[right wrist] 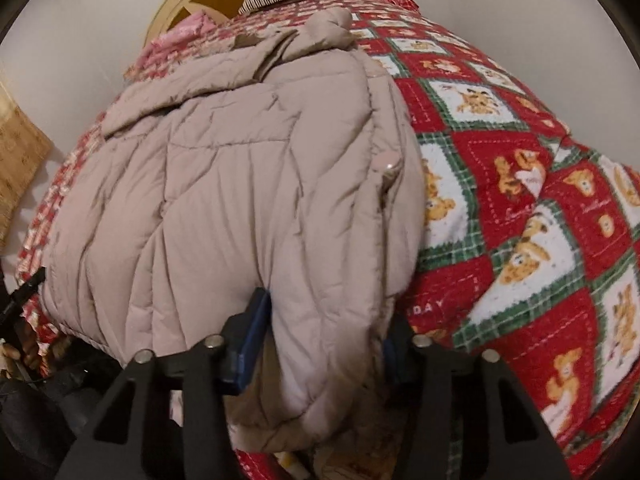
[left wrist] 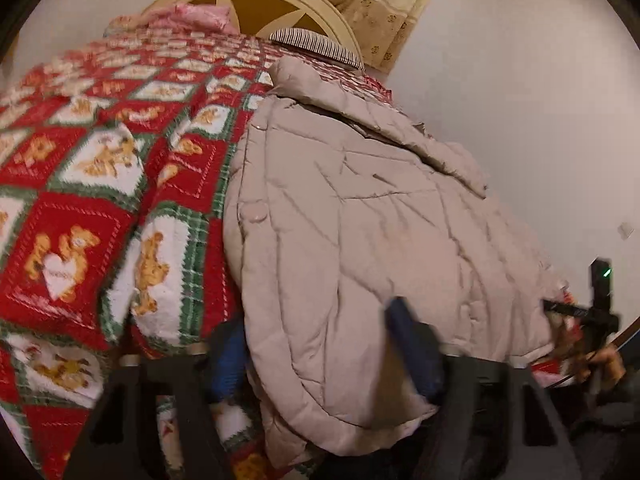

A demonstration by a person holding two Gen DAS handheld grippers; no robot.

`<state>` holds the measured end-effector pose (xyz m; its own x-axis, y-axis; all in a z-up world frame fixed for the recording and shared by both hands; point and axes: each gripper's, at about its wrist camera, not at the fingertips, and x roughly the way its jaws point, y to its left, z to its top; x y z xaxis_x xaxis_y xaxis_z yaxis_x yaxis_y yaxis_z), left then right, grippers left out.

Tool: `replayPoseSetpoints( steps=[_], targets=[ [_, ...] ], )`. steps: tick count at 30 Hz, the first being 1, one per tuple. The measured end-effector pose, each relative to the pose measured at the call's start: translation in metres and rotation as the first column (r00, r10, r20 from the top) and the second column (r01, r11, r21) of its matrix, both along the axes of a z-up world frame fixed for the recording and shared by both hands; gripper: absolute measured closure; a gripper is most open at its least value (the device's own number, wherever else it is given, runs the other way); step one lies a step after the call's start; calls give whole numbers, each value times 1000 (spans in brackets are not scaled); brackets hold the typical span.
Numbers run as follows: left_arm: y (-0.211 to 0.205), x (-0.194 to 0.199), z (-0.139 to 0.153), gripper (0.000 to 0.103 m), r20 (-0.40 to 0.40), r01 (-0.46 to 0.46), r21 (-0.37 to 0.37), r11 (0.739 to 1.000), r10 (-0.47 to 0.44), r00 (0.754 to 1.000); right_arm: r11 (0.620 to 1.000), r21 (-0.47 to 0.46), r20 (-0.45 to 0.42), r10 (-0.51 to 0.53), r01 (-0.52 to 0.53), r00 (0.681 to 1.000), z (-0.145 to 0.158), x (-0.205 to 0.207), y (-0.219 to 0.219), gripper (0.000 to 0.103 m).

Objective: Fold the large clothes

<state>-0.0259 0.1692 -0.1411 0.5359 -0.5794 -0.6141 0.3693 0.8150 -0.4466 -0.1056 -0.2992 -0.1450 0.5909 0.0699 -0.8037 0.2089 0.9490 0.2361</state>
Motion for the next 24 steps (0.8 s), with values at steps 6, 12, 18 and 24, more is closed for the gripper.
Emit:
replayPoseSetpoints(
  steps=[6, 12, 18, 24],
  targets=[
    [5, 3, -6, 87, -59, -10, -98, 995, 4, 998, 1000, -6, -6, 15, -15, 1000, 7, 0, 3, 79],
    [10, -9, 40, 92, 48, 53, -203, 978, -45, 998, 982, 188, 72, -6, -7, 997, 30, -12, -9, 87],
    [8, -33, 106, 92, 204, 199, -300, 933, -141, 969, 958, 265, 267, 37, -110, 963, 100, -47, 2, 88],
    [15, -39, 150, 92, 242, 227, -334, 915, -149, 959, 938, 310, 397, 21, -155, 918, 148, -72, 8, 88]
  ],
)
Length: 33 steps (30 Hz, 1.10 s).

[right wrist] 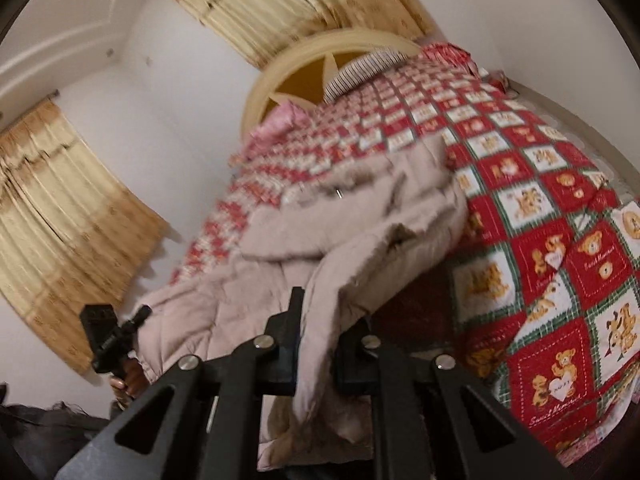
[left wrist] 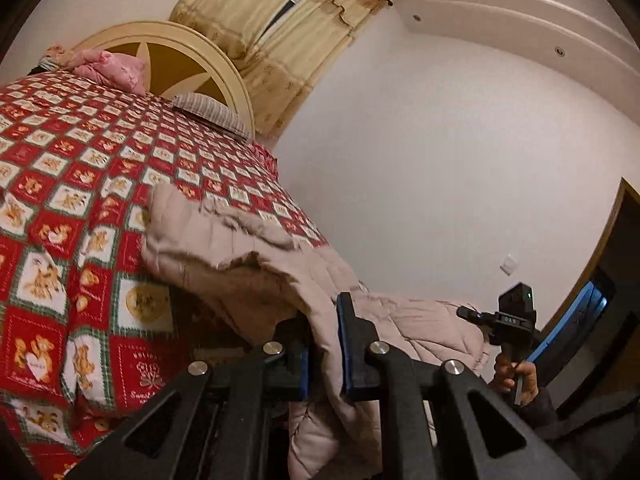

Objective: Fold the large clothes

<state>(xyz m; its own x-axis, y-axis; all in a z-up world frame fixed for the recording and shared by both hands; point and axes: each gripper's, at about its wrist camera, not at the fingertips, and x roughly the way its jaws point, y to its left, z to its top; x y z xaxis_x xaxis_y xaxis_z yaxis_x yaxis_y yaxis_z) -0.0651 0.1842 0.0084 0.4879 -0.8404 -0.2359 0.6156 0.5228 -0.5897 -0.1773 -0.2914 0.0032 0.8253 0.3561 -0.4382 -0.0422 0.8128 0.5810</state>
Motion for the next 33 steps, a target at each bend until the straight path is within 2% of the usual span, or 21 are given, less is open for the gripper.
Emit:
replayPoseSetpoints(
  steps=[5, 8, 10, 13, 15, 17, 20, 23, 25, 26, 29, 32, 33],
  targets=[
    [0, 48, 17, 92, -93, -78, -5, 997, 77, 993, 998, 40, 51, -40, 38, 998, 17, 22, -12, 88],
    [-5, 96, 26, 92, -161, -142, 3, 990, 141, 977, 995, 64, 87, -81, 76, 993, 38, 44, -29, 88],
    [-11, 126, 32, 92, -175, -171, 8, 985, 169, 970, 992, 75, 98, -112, 105, 989, 51, 52, -39, 88],
    [-26, 185, 33, 92, -213, -233, 49, 971, 238, 948, 986, 85, 87, -150, 143, 985, 65, 80, -50, 88],
    [-37, 232, 23, 92, -272, -290, 84, 953, 302, 914, 982, 63, 52, -183, 180, 982, 62, 103, -51, 88],
    [-45, 265, 8, 92, -315, -324, 117, 939, 344, 884, 974, 55, 3, -220, 219, 976, 47, 127, -51, 88],
    [-55, 317, -26, 91, -402, -355, 167, 920, 392, 827, 959, 23, -56, -282, 284, 958, 13, 188, -71, 88],
    [-63, 354, -61, 88, -465, -345, 209, 915, 403, 788, 939, 29, -135, -335, 342, 932, -40, 236, -88, 87],
    [-64, 370, -82, 87, -522, -338, 195, 921, 389, 759, 930, 24, -163, -358, 366, 919, -65, 252, -94, 85],
    [-61, 377, -94, 85, -560, -331, 170, 928, 367, 743, 928, 32, -171, -360, 370, 917, -76, 259, -96, 81],
    [-50, 387, -108, 80, -637, -305, 85, 949, 287, 716, 928, 77, -203, -344, 365, 917, -101, 272, -101, 72],
    [-32, 386, -107, 78, -677, -300, -22, 954, 207, 706, 936, 75, -191, -324, 343, 926, -102, 273, -102, 65],
    [-26, 383, -102, 77, -678, -310, -34, 950, 206, 706, 939, 83, -193, -314, 335, 929, -101, 271, -101, 64]
  ],
)
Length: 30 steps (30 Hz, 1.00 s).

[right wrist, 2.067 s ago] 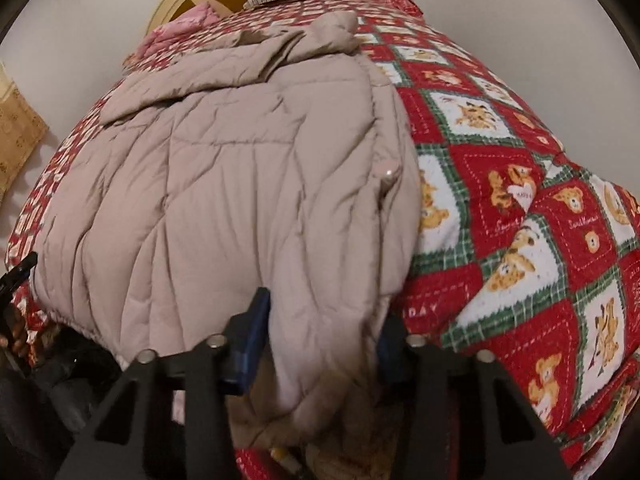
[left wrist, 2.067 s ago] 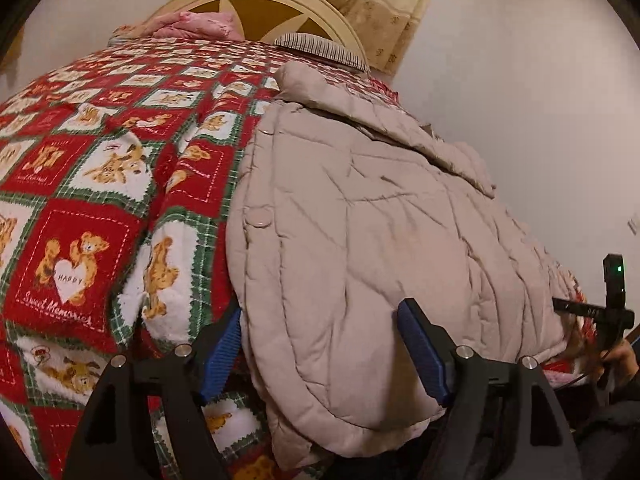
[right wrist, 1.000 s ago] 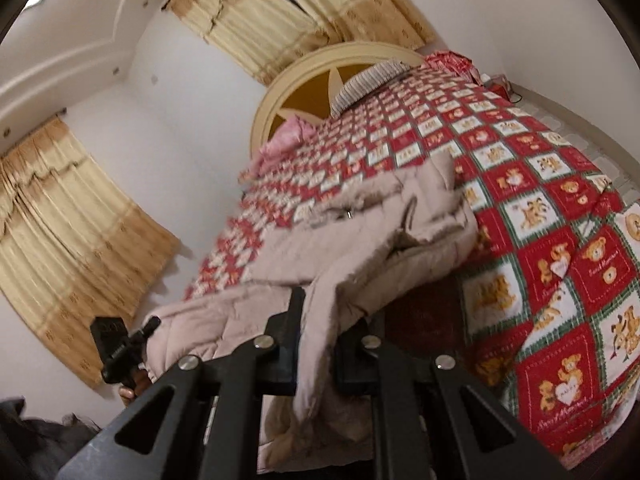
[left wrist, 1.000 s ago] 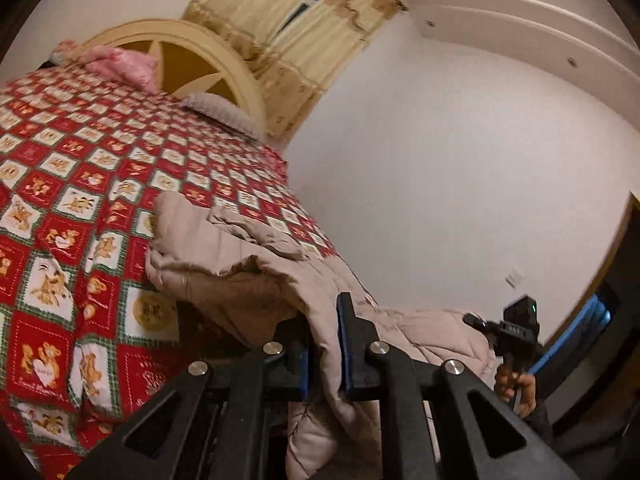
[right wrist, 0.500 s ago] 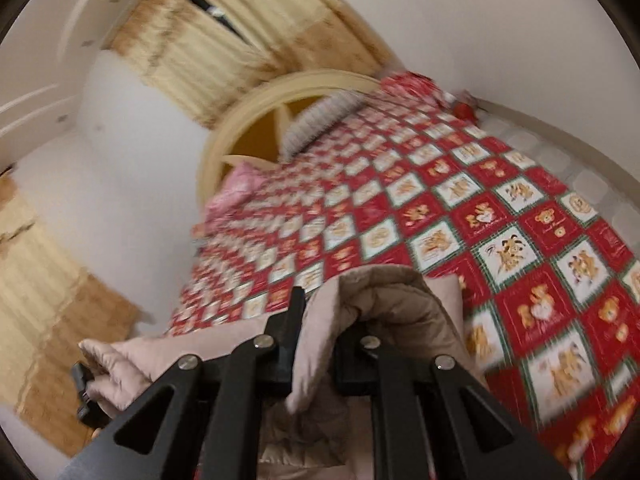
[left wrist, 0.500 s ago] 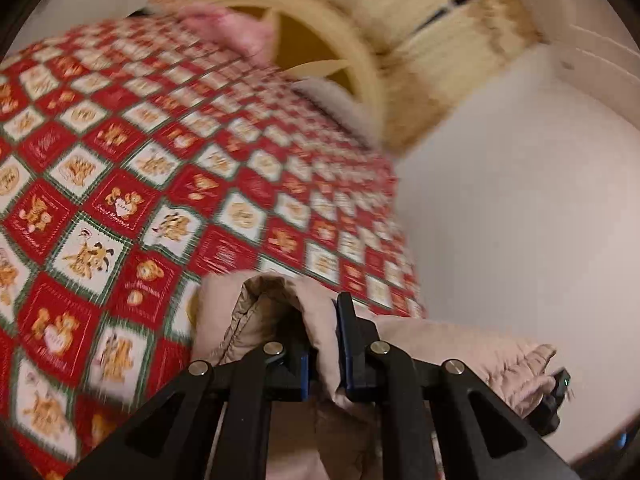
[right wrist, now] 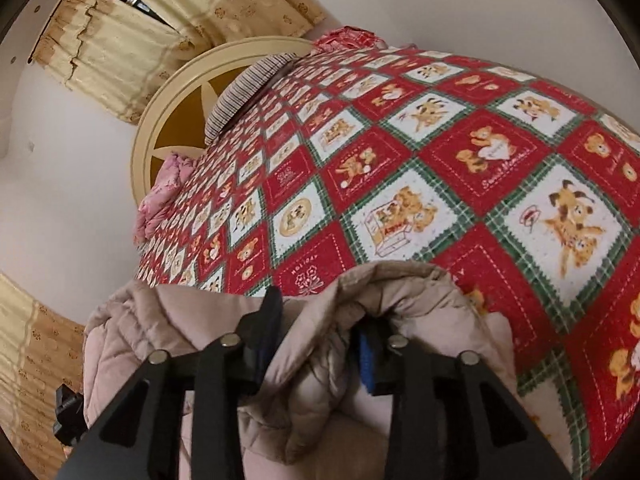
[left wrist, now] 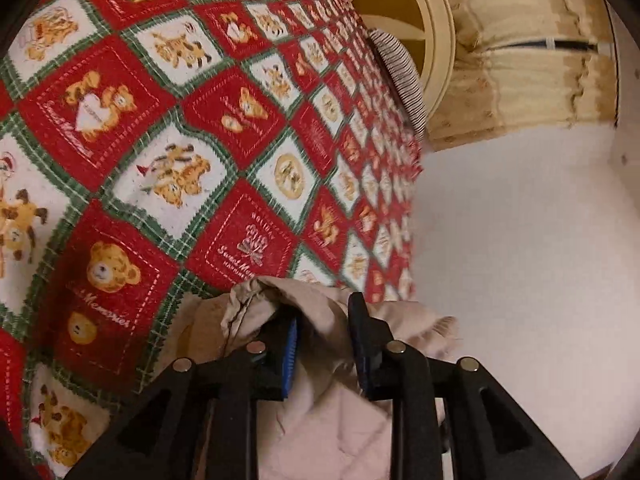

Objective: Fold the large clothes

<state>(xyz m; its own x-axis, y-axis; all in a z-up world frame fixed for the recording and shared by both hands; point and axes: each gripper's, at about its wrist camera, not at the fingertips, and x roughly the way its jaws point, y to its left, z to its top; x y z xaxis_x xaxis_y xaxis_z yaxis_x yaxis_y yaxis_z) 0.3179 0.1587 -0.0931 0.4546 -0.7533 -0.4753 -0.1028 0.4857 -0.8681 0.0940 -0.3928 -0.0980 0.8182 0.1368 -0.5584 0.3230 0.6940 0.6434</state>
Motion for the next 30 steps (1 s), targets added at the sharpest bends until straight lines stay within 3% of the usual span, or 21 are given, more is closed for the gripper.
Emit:
replayPoseSetpoints(
  steps=[4, 5, 6, 7, 8, 10, 12, 15, 17, 19, 21, 23, 24, 26, 27, 28, 30],
  targets=[
    [6, -15, 38, 74, 70, -24, 111, 994, 17, 997, 996, 91, 58, 18, -24, 998, 11, -13, -6, 52],
    [5, -21, 50, 65, 104, -47, 163, 986, 30, 994, 994, 110, 96, 9, -20, 995, 18, -22, -8, 47],
    [6, -27, 64, 49, 144, -94, 229, 969, 62, 988, 993, 119, 139, -3, -14, 990, 29, -31, -8, 43],
    [8, -31, 75, 41, 184, -143, 276, 950, 94, 978, 994, 105, 172, -17, -1, 985, 41, -40, -6, 33],
    [10, -39, 88, 29, 239, -195, 304, 932, 123, 963, 997, 73, 189, -32, 18, 982, 53, -48, -2, 20],
    [6, -50, 109, 27, 318, -254, 337, 907, 144, 937, 997, -41, 223, -61, 72, 973, 80, -70, 8, 13],
    [-12, -59, 122, 27, 370, -244, 402, 883, 87, 925, 977, -183, 234, -64, 109, 970, 105, -87, 25, 13],
    [-69, -72, 130, 27, 411, -170, 554, 815, -90, 907, 909, -404, 195, -24, 102, 981, 129, -88, 60, 22],
    [-113, -75, 125, 27, 402, -104, 610, 785, -195, 894, 862, -504, 142, 27, 49, 989, 134, -77, 84, 51],
    [-144, -74, 118, 27, 389, -59, 632, 773, -250, 887, 841, -541, 95, 76, -13, 993, 133, -58, 107, 63],
    [-180, -65, 110, 27, 379, -25, 662, 749, -305, 874, 845, -531, 74, 123, -65, 990, 129, -36, 121, 65],
    [-209, -51, 97, 27, 380, -49, 734, 677, -350, 857, 832, -547, 30, 135, -97, 990, 121, -10, 132, 64],
    [-212, -46, 91, 27, 380, -78, 767, 637, -353, 855, 806, -580, -11, 135, -116, 991, 113, 8, 137, 65],
    [-214, -28, 69, 27, 352, -139, 831, 539, -316, 881, 748, -650, -75, 115, -136, 991, 97, 30, 141, 64],
    [-212, -21, 60, 27, 334, -134, 835, 533, -299, 894, 706, -691, -127, 93, -155, 988, 84, 41, 140, 64],
    [-204, -14, 48, 27, 312, -115, 829, 547, -283, 907, 689, -705, -161, 73, -166, 984, 72, 48, 136, 64],
    [-187, -1, 21, 25, 269, -59, 783, 620, -251, 930, 705, -686, -218, 36, -180, 975, 41, 58, 116, 64]
  ],
)
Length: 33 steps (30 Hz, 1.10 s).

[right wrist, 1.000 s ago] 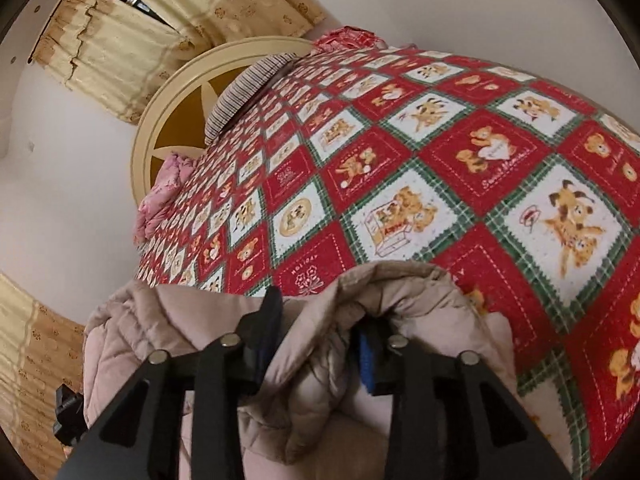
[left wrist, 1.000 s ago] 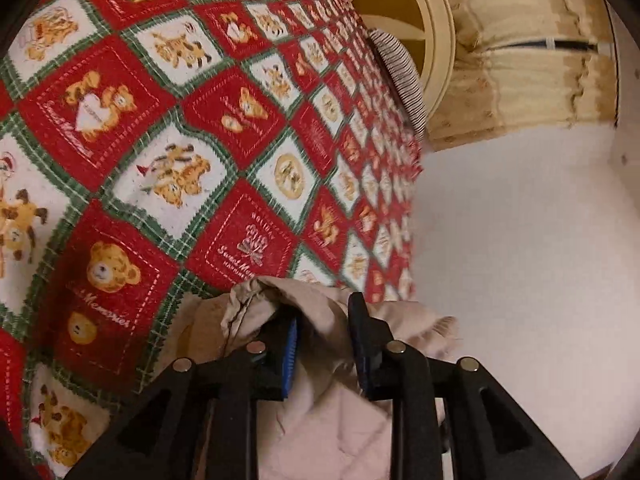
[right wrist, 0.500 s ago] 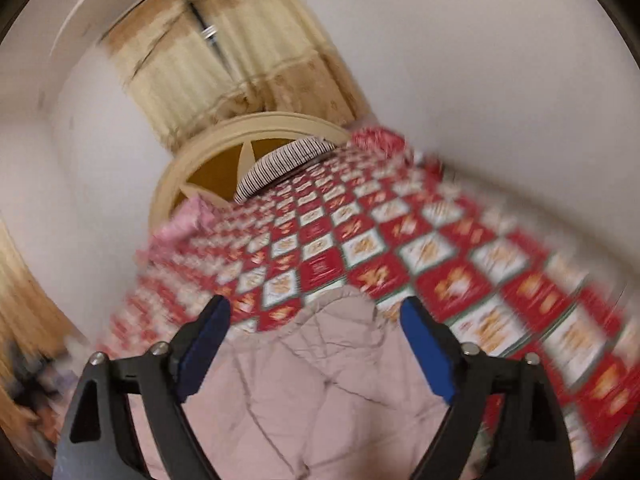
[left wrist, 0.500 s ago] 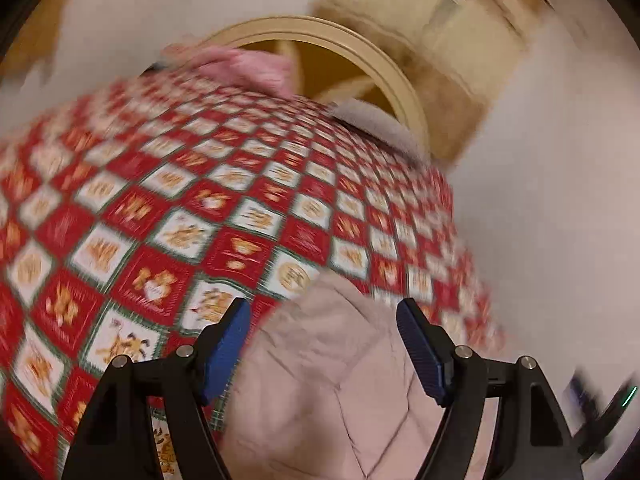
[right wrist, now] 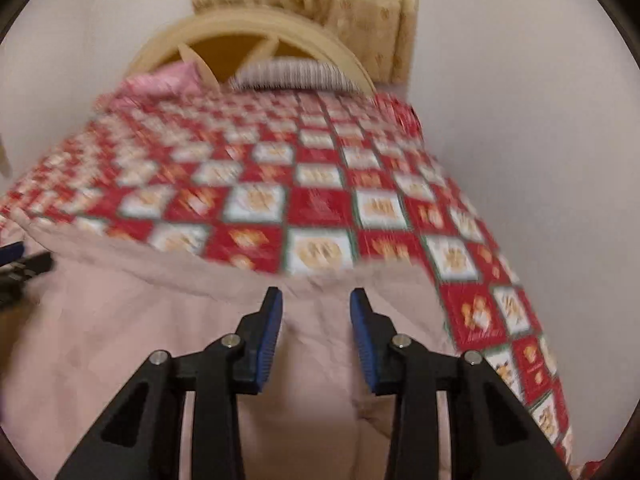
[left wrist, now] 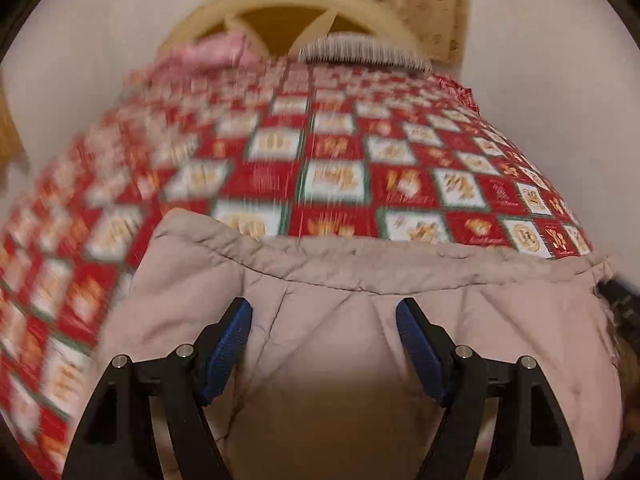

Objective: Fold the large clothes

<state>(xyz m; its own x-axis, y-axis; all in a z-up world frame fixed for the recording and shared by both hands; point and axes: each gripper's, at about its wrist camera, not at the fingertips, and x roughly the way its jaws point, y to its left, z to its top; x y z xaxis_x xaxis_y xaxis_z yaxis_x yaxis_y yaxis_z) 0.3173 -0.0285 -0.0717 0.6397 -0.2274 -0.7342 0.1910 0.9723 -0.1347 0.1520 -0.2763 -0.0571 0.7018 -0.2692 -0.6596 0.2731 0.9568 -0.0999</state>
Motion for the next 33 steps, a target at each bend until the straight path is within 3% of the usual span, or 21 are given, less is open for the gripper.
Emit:
replayPoseSetpoints(
  steps=[2, 3, 6, 13, 19, 22, 23, 24, 27, 30, 33],
  targets=[
    [16, 1, -13, 24, 4, 10, -137, 991, -10, 1000, 995, 98, -37, -33, 36, 999, -30, 3, -26, 64],
    [19, -1, -16, 24, 26, 10, -164, 986, -6, 1000, 974, 226, -10, -28, 30, 1000, -41, 0, -43, 65],
    [13, -4, -22, 22, 53, 11, -166, 986, -2, 999, 936, 353, 74, -32, 3, 997, -46, -14, -62, 65],
    [1, 6, -34, 19, 41, -5, -126, 992, 10, 999, 881, 472, 99, -46, -6, 994, -58, -9, -77, 65],
    [-2, 8, -36, 18, 33, -10, -100, 995, 13, 999, 907, 421, 73, -74, 37, 995, -54, -6, -68, 65],
    [-3, 8, -37, 18, 34, -14, -89, 996, 17, 999, 964, 224, -4, -144, 141, 990, -33, -9, -45, 71],
    [-2, 8, -37, 18, 34, -15, -90, 996, 18, 999, 975, 183, 24, -134, 127, 991, -21, -16, -34, 83],
    [-2, 8, -37, 18, 34, -15, -88, 996, 18, 999, 982, 177, 75, -82, 68, 994, -4, -26, -16, 85],
    [-2, 8, -36, 18, 35, -17, -80, 997, 20, 999, 987, 145, 108, 51, -67, 993, 25, -30, 37, 86],
    [-2, 6, -35, 18, 38, -23, -68, 997, 26, 999, 971, 174, 90, 153, -167, 984, 28, -16, 80, 86],
    [-2, 5, -35, 18, 40, -29, -60, 998, 32, 999, 957, 221, 55, 180, -188, 982, 7, 5, 109, 86]
  ],
)
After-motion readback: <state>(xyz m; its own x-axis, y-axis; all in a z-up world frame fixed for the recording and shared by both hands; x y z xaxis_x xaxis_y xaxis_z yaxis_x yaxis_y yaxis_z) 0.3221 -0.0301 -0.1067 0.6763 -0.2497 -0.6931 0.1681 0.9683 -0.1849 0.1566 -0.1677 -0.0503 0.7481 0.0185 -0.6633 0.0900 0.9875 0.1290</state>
